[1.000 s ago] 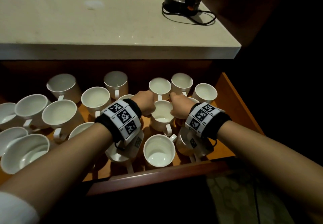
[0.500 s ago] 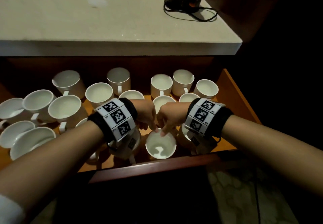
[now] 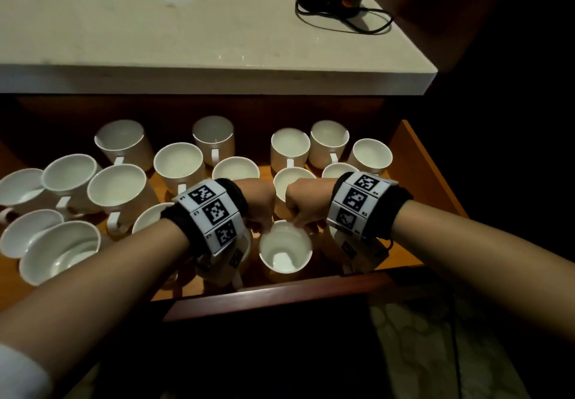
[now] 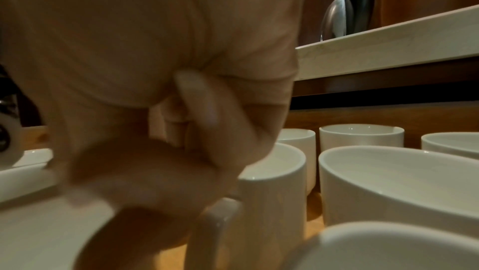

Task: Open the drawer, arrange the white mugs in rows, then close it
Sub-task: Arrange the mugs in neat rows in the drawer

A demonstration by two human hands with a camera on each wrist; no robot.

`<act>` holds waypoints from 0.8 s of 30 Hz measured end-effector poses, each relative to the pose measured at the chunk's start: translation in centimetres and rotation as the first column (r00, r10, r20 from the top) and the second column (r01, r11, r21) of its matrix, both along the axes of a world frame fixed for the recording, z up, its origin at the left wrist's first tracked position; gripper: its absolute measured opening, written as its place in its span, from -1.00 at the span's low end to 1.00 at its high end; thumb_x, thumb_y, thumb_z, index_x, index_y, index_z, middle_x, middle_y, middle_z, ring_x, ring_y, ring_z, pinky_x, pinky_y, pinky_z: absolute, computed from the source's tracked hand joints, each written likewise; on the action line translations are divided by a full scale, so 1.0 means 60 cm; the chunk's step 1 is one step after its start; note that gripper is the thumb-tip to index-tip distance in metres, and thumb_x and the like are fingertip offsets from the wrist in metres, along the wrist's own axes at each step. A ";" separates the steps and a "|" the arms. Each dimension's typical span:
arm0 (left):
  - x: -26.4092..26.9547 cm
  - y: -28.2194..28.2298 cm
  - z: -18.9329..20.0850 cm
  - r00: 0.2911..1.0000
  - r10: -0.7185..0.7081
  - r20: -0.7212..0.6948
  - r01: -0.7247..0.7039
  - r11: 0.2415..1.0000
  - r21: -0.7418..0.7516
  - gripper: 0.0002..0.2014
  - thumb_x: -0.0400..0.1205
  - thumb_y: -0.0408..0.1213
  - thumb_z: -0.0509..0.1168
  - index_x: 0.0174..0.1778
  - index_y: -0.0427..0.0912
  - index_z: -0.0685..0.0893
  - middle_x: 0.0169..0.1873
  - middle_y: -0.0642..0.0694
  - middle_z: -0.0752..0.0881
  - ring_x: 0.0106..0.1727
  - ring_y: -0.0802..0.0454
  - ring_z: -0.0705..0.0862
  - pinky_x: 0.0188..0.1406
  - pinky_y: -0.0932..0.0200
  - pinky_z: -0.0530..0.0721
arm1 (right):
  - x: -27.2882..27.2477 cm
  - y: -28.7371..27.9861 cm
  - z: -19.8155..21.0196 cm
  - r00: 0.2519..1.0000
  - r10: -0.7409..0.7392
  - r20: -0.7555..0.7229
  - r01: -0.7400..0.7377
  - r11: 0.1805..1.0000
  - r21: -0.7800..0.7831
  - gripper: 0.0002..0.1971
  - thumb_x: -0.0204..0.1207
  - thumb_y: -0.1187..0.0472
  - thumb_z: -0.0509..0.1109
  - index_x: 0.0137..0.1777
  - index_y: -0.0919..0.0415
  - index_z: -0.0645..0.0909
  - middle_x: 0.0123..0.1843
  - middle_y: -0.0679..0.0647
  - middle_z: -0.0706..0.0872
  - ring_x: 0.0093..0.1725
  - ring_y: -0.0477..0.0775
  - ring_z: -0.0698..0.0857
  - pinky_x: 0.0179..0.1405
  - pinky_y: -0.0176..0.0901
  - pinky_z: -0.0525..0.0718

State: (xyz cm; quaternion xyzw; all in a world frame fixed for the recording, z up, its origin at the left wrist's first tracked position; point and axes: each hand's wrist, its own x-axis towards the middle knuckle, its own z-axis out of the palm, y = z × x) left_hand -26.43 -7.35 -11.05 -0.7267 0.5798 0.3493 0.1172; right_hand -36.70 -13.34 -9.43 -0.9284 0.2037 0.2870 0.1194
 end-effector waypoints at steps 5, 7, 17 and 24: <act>0.003 -0.005 0.003 1.000 0.005 0.027 -0.002 0.995 -0.098 -0.85 0.50 -0.30 0.43 -0.11 -0.31 0.80 -0.33 -0.10 0.75 -0.44 0.14 0.57 -0.43 0.39 0.48 | 0.000 0.001 0.002 0.998 -0.017 -0.054 0.019 0.999 0.034 -0.76 0.58 0.27 0.33 0.08 0.46 0.69 -0.13 0.19 0.72 -0.70 -0.39 0.53 -0.62 -0.54 0.45; -0.001 -0.008 0.005 0.999 0.003 0.050 0.006 0.987 -0.163 -0.81 0.51 -0.26 0.43 -0.06 -0.29 0.82 -0.17 -0.15 0.81 -0.35 0.10 0.60 -0.47 0.38 0.44 | 0.000 -0.001 0.000 0.996 -0.022 -0.082 0.026 0.998 0.049 -0.74 0.59 0.26 0.32 0.09 0.46 0.70 -0.29 0.08 0.64 -0.76 -0.47 0.46 -0.65 -0.58 0.43; 0.004 -0.008 0.017 0.991 -0.060 0.123 0.072 0.993 -0.095 -0.70 0.55 -0.23 0.41 0.14 -0.30 0.71 0.03 -0.19 0.77 -0.03 -0.06 0.72 -0.02 0.18 0.61 | 0.001 -0.006 0.001 0.996 -0.085 0.036 0.083 0.995 0.046 -0.73 0.57 0.22 0.37 0.18 0.37 0.67 0.03 0.27 0.76 -0.35 -0.01 0.51 -0.56 -0.49 0.41; -0.002 -0.009 0.011 0.986 -0.094 0.134 0.105 0.992 -0.074 -0.69 0.60 -0.25 0.36 0.23 -0.26 0.70 0.14 -0.16 0.75 -0.07 0.03 0.60 -0.08 0.24 0.50 | 0.005 -0.005 -0.004 0.999 -0.029 -0.014 0.029 0.999 0.018 -0.73 0.57 0.24 0.36 0.19 0.35 0.67 0.08 0.26 0.75 -0.22 -0.04 0.51 -0.47 -0.47 0.34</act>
